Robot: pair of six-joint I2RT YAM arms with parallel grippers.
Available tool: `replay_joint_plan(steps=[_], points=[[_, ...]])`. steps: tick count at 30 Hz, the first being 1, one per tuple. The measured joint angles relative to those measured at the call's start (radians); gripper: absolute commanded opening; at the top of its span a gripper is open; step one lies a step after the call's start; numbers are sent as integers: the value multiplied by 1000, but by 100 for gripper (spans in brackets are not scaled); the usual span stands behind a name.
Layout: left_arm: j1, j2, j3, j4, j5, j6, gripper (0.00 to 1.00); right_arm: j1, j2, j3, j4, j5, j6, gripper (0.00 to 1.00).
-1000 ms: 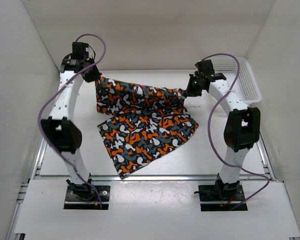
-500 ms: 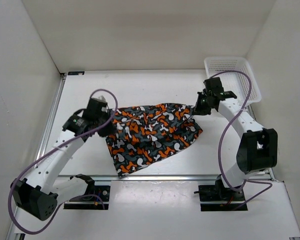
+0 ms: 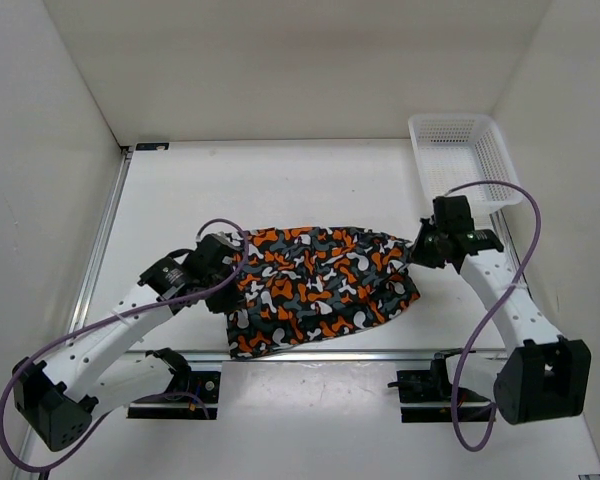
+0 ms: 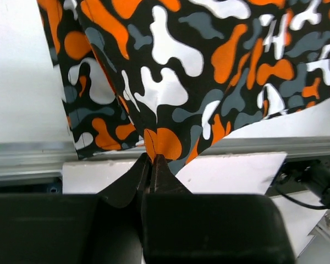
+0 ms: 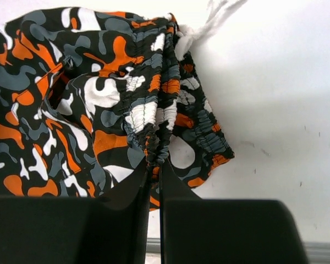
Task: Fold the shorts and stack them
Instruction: Fold the shorts
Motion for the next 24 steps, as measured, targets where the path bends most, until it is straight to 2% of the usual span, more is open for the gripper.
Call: replay_joint_plan(steps=[6,8,9,10,11,12,13,14,19,24], points=[[-67,8,-82,-19,-8,-88,10,-4,-140,-158,-48,31,97,0],[-83,16,-111,-24,-6,-116,10,-4,-203,-222,-76,37,149,9],[-90,19,-125,-27,-3,-129,10,-4,-238,-248,-93,42,172,38],[-95,20,-135,-32,-2,-138,10,-4,-276,-269,-113,49,201,58],[-98,22,-144,-37,3,-146,39,-4,-309,-283,-129,58,224,72],[-101,24,-147,-45,5,-149,61,-5,-343,-291,-149,65,238,79],[-101,28,-147,-54,10,-153,78,-5,-365,-291,-163,75,254,85],[-101,31,-146,-62,14,-156,100,-5,-377,-291,-165,83,267,86],[-101,69,-55,-138,-29,-167,100,-5,-359,-291,-173,108,302,87],[-65,164,64,-107,-111,-124,100,-5,-288,-292,-177,96,326,87]])
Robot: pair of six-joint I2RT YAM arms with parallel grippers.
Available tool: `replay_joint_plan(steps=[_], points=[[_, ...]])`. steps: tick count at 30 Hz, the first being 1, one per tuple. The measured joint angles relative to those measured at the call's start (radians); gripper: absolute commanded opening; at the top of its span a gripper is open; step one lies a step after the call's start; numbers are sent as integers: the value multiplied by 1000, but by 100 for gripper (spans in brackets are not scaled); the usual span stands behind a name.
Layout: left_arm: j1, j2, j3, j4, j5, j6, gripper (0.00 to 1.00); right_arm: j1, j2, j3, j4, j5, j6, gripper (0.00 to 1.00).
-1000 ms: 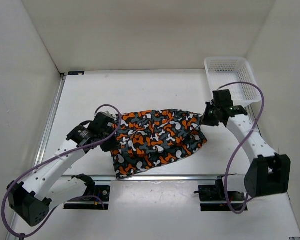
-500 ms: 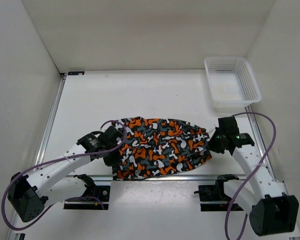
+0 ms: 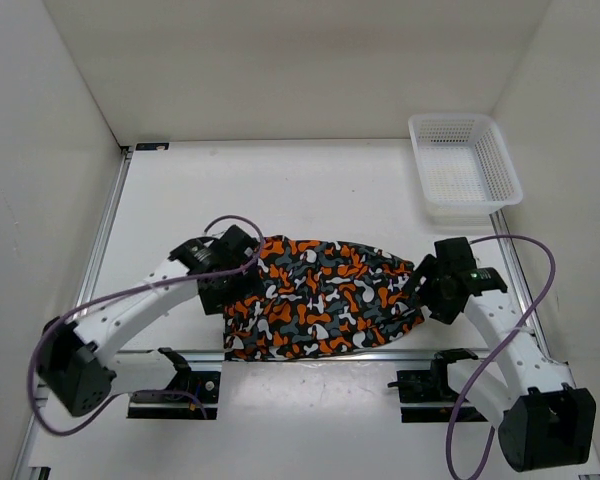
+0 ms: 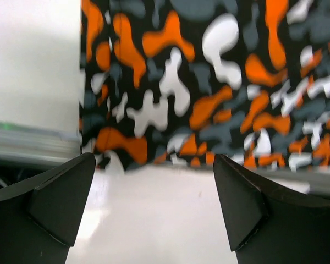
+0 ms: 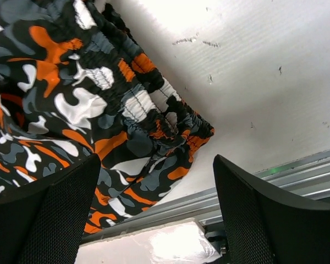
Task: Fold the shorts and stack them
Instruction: Fold the shorts
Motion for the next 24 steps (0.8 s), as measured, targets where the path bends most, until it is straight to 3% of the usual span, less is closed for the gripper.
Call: replay_joint_plan(steps=[3,10,11,15,19,24], points=[[50,131,8,56,-24,39,100,0,30,-8,3,-20,11,84],[119,468,16,176,-22,115,88,0,76,-81,70,-53,27,63],[132,499,19,188,-19,124,88,0,101,-81,85,-61,24,46],[205,580,84,195,18,173,86,0,199,-82,158,-84,22,19],[280,657,178,213,31,223,86,0,284,-83,233,-102,30,9],[359,796,368,207,35,288,87,0,407,-14,269,-111,32,8]])
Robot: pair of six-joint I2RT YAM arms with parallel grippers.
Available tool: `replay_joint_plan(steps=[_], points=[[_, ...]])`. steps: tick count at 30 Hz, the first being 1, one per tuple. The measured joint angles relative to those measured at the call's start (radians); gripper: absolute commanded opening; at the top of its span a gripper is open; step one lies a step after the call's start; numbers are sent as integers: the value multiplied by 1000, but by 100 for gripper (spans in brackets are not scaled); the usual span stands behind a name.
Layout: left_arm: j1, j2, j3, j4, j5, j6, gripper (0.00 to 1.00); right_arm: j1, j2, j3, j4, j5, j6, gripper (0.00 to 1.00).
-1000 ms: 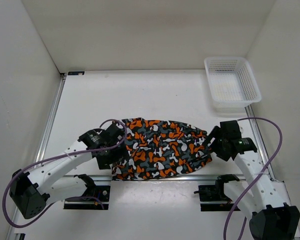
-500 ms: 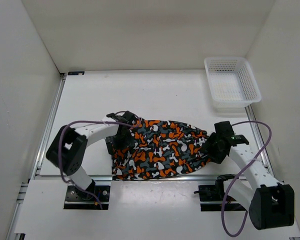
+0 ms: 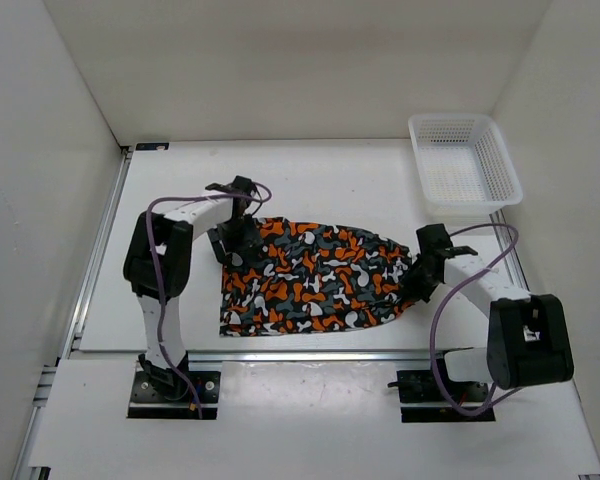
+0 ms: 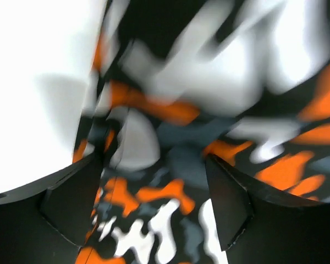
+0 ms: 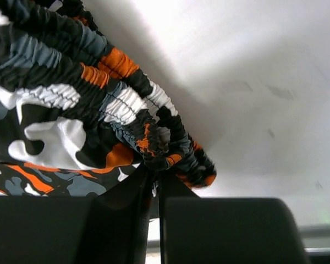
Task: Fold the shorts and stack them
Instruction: Fold the shorts
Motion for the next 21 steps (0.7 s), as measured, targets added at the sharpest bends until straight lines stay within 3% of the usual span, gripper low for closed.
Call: replay_joint_plan(steps=[3,4,8,11,16,21], points=[[27,82,144,-12,-20,29,95,1,63,78,25,6,-7,27],[32,95,188,-24,-29,38,97,1,71,99,36,8,-11,43],[40,37,247,-63,-60,56,100,2,52,147,55,19,-33,65],[46,-114,195,-83,-66,67,100,2,5,150,53,28,-57,67],[59,-470,-61,-122,-36,68,100,2,-57,149,36,41,-98,68],[42,-589,-335,-111,40,30,100,2,-77,141,31,43,-138,65]])
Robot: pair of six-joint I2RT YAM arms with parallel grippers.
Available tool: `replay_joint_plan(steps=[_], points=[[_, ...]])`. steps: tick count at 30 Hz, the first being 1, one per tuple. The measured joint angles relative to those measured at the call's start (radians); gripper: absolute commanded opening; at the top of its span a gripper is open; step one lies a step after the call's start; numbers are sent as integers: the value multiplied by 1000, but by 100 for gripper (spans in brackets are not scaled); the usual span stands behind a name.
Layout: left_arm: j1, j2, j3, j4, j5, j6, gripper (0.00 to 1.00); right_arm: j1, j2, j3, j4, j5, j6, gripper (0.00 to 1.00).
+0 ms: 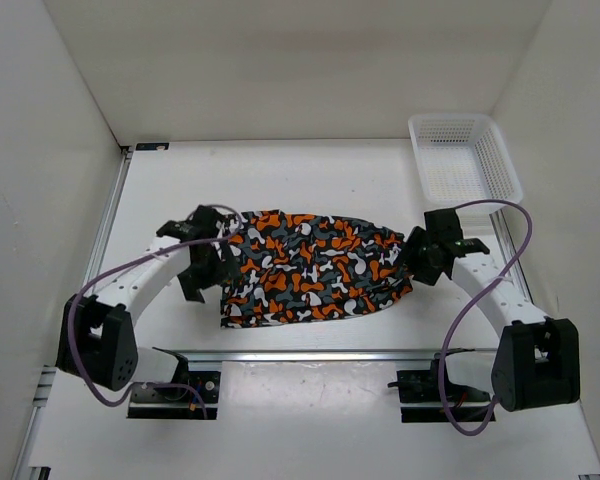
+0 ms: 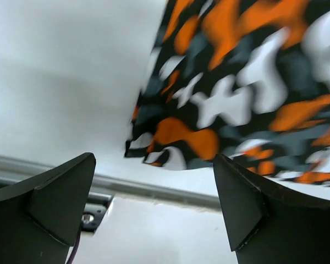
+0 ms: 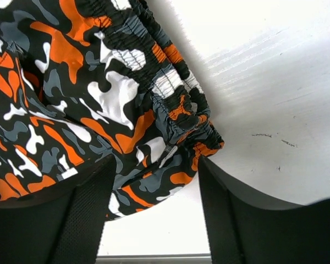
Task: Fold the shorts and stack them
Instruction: Fold the shorts
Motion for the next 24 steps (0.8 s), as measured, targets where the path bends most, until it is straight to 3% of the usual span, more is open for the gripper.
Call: replay_joint_plan(steps=[3,7,13,18,22,23,24], points=[[-19,18,-112,17,53,-23,100,0,-1,-11,-1,-2,-11,64],[-45,31,-136,57,91,-45,94,0,-1,-12,-11,-2,-24,64],[-64,90,-130,124,107,-56,70,0,2,-12,-11,-3,-26,63],[-76,135,-122,151,111,-52,61,0,43,-12,-8,-14,-26,61],[-78,135,-121,158,111,-52,39,0,61,-12,-1,-21,-26,61],[-78,135,-121,159,110,-54,32,0,66,-12,3,-23,-27,61],[-78,135,-121,161,110,-54,17,0,69,-11,6,-26,-27,61]])
